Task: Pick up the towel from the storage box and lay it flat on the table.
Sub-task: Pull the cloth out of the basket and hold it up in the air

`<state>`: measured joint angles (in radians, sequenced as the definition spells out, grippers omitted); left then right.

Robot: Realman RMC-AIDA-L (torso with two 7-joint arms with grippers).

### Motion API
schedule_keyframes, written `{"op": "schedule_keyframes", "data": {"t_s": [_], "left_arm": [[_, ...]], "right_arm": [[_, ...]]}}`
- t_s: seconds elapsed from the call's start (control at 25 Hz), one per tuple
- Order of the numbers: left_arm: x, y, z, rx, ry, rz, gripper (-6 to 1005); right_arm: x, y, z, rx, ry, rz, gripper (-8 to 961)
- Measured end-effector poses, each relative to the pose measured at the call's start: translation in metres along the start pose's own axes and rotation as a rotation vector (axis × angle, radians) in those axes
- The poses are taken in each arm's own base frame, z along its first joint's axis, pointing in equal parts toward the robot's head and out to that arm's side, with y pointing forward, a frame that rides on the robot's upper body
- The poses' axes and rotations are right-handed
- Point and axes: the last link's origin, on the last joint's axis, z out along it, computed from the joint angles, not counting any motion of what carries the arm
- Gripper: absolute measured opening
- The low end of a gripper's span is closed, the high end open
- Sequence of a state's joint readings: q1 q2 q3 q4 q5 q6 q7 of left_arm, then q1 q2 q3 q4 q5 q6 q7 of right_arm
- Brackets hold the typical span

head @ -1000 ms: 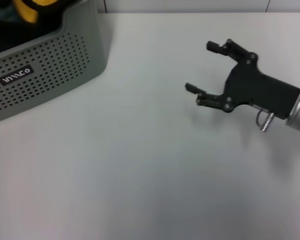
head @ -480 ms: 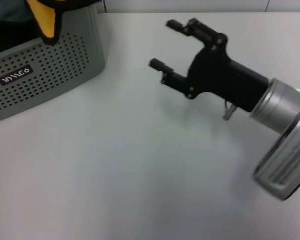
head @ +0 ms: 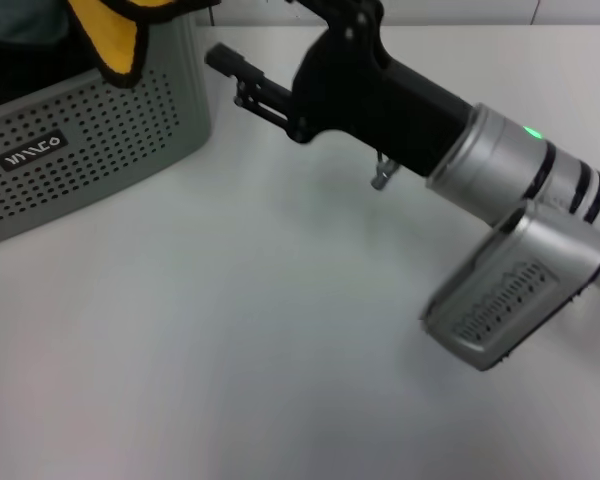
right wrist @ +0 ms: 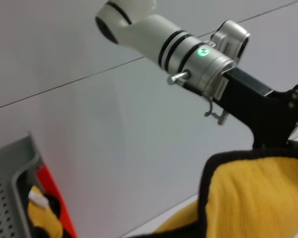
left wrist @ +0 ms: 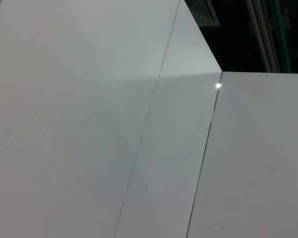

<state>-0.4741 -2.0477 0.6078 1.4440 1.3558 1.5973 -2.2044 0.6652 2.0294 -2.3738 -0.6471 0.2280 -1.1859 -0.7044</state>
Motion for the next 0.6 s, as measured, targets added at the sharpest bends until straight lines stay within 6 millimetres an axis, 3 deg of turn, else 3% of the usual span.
{"op": "schedule_keyframes", "data": {"t_s": [0.6], "left_arm": [[-0.011, -0.010, 0.014, -0.031, 0.006, -0.030, 73]], "right_arm": [[-0.008, 0.002, 0.027, -0.051, -0.061, 0.002, 598]]}}
